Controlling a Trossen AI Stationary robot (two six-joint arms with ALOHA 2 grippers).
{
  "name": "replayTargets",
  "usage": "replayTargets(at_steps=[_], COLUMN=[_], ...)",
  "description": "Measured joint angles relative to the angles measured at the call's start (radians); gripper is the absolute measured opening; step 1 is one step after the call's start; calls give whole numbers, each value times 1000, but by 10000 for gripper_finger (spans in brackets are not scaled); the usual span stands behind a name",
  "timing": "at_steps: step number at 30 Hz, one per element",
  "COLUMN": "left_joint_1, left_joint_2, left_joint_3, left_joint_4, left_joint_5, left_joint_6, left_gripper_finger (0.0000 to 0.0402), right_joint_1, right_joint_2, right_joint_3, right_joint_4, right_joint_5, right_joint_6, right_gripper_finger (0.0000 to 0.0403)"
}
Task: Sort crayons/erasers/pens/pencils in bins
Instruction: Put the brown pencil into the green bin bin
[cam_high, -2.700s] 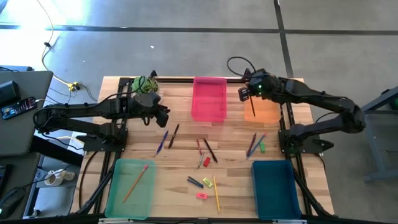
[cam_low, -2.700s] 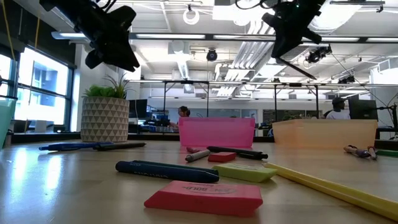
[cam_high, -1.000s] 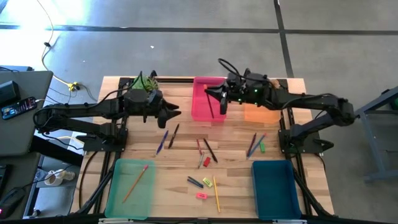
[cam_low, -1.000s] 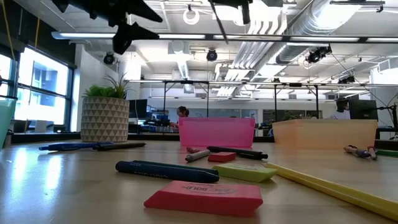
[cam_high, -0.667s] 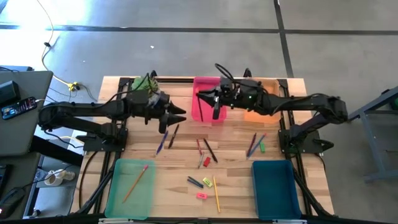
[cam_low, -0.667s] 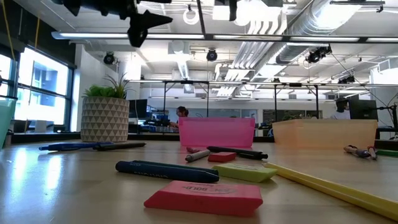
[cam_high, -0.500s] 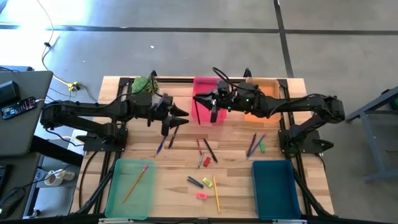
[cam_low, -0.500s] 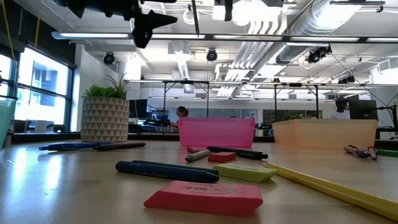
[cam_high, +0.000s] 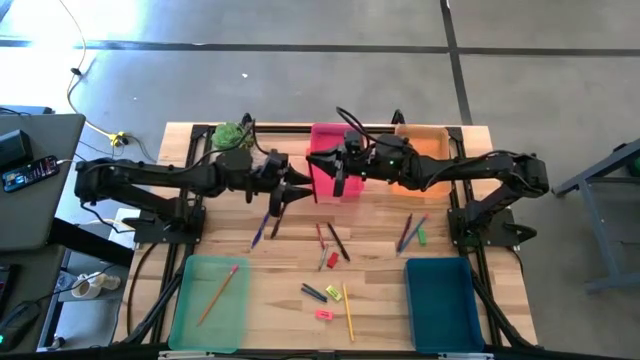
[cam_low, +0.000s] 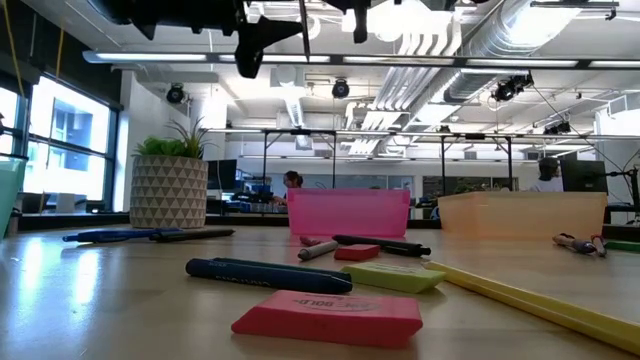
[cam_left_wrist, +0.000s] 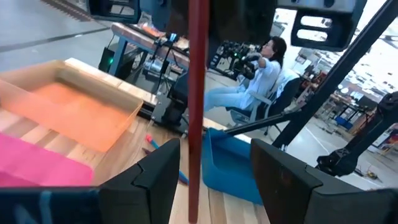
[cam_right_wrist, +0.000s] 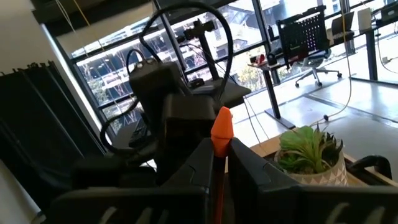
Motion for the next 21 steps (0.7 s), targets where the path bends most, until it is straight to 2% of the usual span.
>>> replayTargets(at_steps=[4,11,14,21], left_joint_1=[1,3,3,2], left_joint_2=[27,44,44,43], left_joint_3=[0,0,0,0], left_joint_4=[61,68,69,69], left_joint_5=[-48,-121,-138,-138], left_joint_6=[-33,-37,-37,-53], left_gripper_finger=[184,173,147,55], right_joint_1=[0,0,0,-11], right_joint_2=[0,0,0,0], right_joint_3=[0,0,0,0], right_joint_4=[0,3,11,9], right_joint_5=[0,0,0,-9], right_joint_6=[10,10,10,36], right_gripper_finger=[12,12,12,12])
